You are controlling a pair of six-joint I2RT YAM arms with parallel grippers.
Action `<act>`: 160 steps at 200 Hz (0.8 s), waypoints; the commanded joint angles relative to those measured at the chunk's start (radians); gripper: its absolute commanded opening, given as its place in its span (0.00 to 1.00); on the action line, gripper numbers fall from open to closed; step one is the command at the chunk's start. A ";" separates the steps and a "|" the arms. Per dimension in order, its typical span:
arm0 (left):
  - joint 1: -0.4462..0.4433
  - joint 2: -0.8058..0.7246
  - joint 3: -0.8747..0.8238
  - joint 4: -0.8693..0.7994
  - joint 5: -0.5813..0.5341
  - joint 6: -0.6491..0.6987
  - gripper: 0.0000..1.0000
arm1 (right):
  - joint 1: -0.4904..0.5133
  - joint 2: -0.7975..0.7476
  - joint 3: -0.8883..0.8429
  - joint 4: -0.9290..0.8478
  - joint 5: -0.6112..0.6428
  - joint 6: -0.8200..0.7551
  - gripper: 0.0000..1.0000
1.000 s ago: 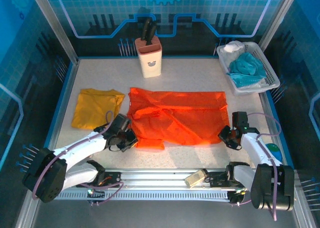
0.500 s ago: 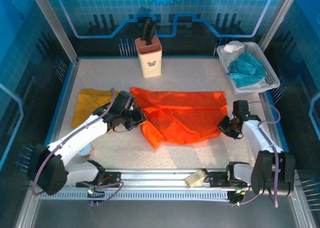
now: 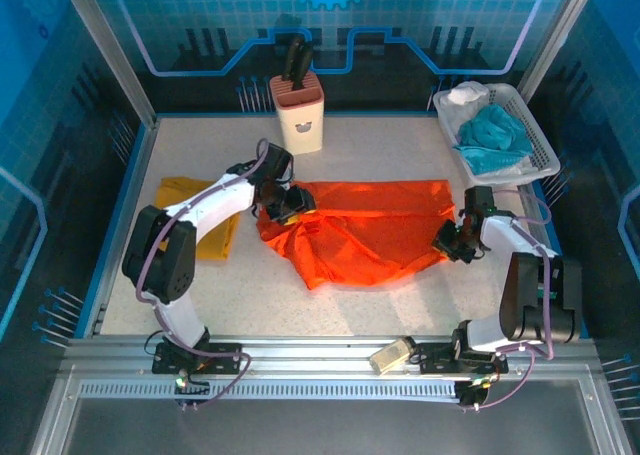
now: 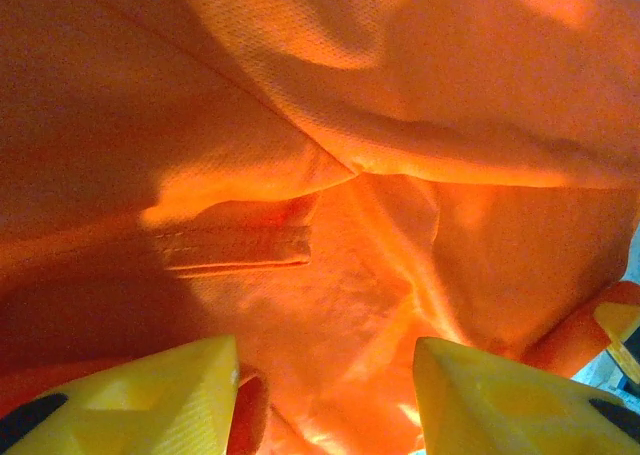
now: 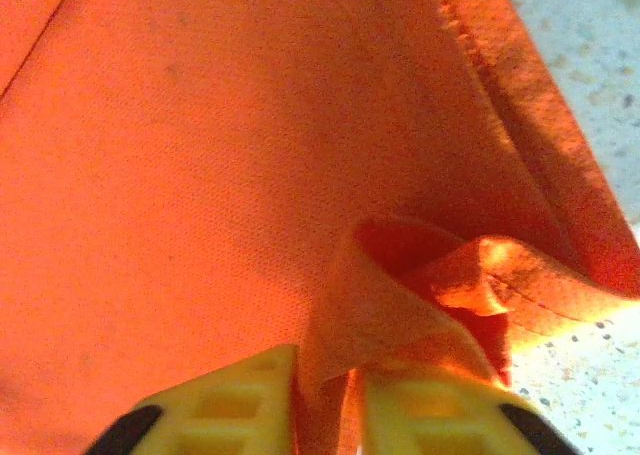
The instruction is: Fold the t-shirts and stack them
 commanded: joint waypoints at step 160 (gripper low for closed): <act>-0.070 -0.317 -0.779 0.772 0.003 -0.368 0.48 | -0.042 -0.128 -0.069 0.013 -0.087 -0.059 0.58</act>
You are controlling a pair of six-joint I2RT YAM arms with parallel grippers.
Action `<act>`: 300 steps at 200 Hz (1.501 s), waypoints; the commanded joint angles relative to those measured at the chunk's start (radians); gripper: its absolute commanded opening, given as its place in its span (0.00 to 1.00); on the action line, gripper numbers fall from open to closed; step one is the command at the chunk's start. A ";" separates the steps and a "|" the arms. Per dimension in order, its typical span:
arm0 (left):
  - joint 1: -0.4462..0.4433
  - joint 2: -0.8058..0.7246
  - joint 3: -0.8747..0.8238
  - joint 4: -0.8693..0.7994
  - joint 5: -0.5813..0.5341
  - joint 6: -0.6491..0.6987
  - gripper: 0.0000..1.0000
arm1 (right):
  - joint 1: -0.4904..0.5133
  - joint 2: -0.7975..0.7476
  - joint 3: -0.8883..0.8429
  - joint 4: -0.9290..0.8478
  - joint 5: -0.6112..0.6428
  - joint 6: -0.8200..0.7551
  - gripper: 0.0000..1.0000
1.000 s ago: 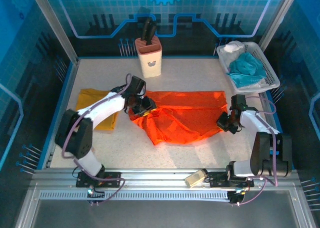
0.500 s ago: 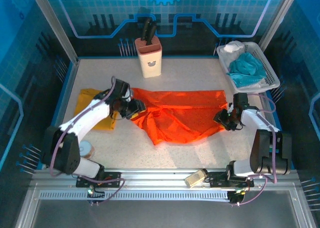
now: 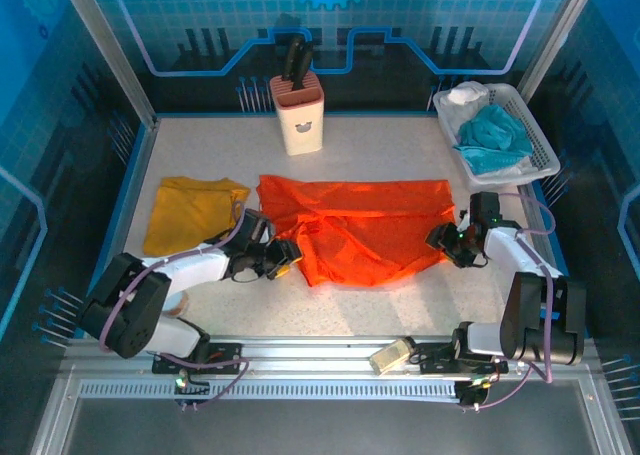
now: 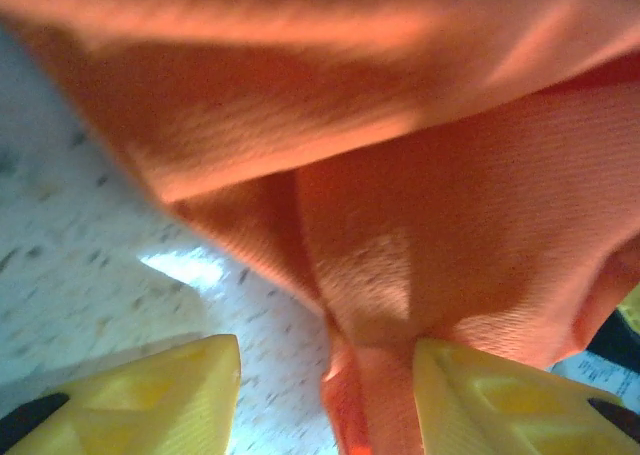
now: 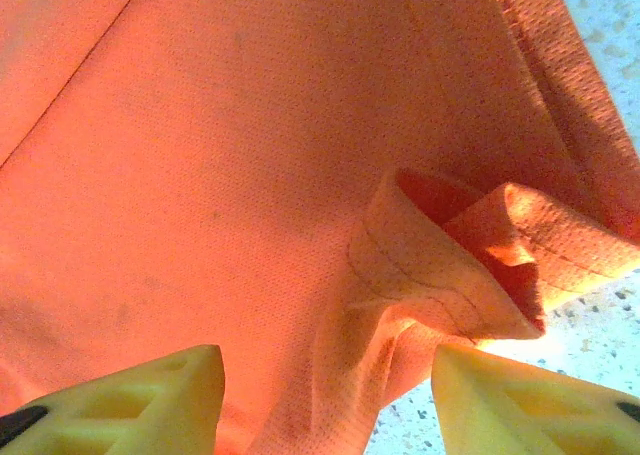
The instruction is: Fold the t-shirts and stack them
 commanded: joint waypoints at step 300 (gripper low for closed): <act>-0.029 0.032 0.013 0.152 -0.152 0.021 0.02 | -0.099 -0.169 -0.063 -0.113 0.044 0.036 0.60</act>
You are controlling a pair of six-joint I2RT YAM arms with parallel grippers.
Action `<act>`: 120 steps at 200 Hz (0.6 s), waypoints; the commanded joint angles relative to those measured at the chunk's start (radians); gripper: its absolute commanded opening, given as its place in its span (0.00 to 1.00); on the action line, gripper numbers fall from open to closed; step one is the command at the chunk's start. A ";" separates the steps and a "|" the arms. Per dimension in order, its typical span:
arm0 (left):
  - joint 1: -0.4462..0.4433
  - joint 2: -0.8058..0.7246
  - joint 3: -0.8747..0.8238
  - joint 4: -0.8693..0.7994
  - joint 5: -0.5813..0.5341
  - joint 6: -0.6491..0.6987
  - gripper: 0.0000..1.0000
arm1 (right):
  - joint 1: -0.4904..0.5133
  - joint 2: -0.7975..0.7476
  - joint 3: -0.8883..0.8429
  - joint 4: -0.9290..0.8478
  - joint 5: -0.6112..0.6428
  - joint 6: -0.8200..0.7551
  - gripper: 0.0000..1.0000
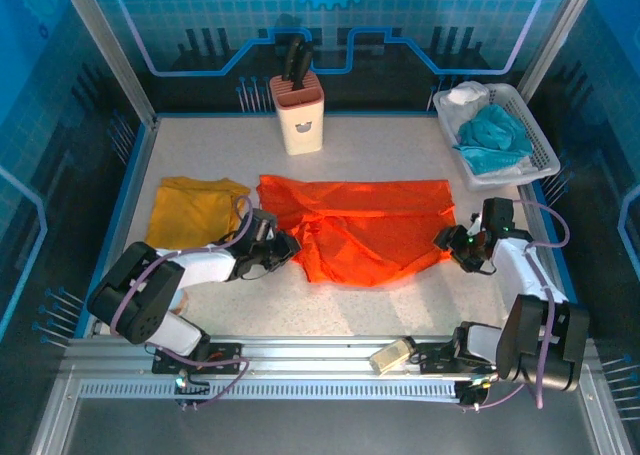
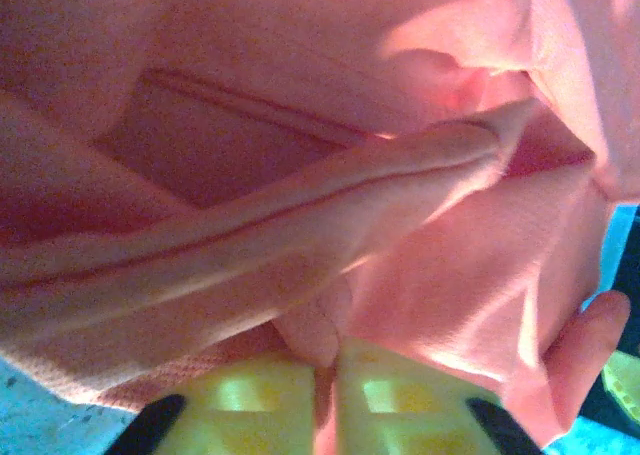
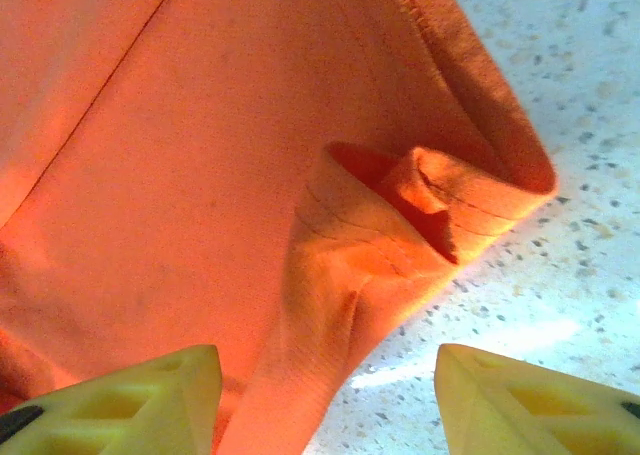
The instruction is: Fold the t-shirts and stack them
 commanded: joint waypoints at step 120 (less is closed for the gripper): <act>-0.007 -0.190 0.011 -0.240 -0.082 0.068 0.00 | -0.053 0.106 -0.001 0.108 0.042 0.057 0.36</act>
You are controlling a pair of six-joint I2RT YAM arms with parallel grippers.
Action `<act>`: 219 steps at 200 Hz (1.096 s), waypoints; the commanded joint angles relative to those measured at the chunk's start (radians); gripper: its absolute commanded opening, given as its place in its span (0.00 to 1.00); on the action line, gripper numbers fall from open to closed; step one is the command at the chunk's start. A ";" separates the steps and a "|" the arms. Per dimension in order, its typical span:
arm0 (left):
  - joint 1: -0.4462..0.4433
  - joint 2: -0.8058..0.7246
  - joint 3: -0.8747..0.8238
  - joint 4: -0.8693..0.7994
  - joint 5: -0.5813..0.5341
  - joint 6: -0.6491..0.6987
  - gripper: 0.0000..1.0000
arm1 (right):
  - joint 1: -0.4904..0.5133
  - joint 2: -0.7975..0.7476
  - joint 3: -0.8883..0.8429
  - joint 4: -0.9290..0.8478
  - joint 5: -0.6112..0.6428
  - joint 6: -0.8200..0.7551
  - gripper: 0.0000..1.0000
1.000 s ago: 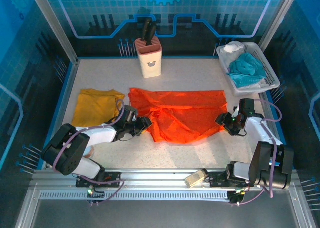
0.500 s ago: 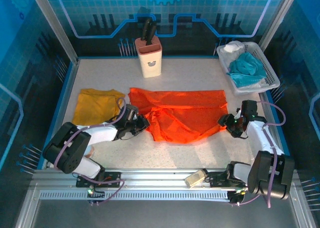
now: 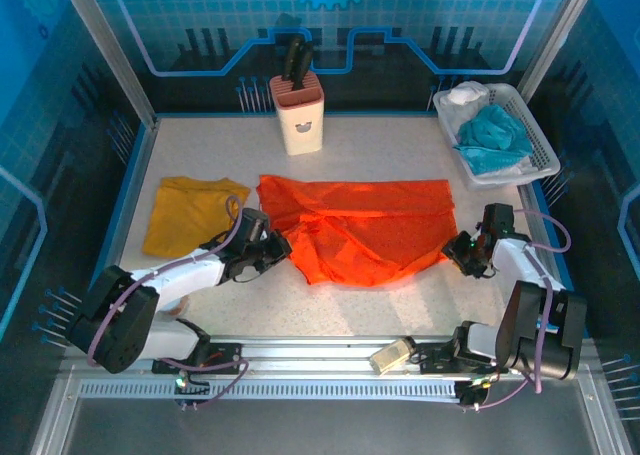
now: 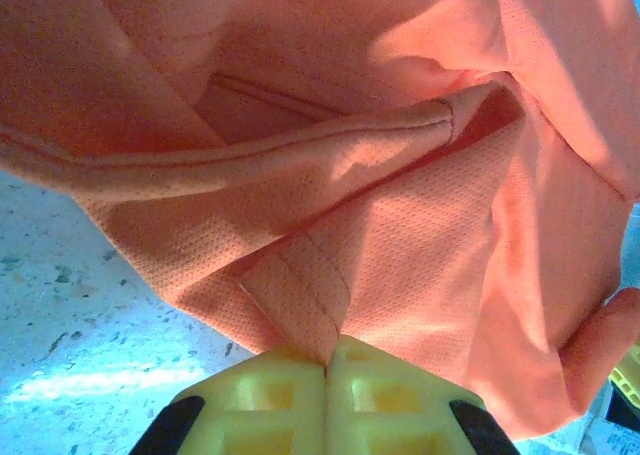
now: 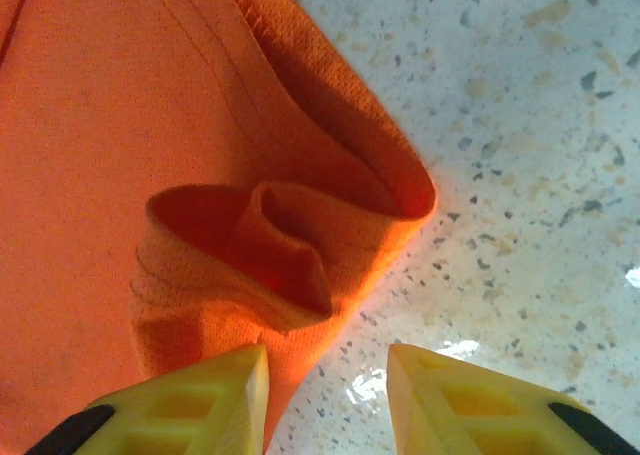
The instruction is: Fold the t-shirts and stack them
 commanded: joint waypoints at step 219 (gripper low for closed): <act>-0.007 -0.158 0.044 -0.279 -0.033 0.016 0.00 | -0.017 0.005 0.031 0.002 -0.037 0.008 0.00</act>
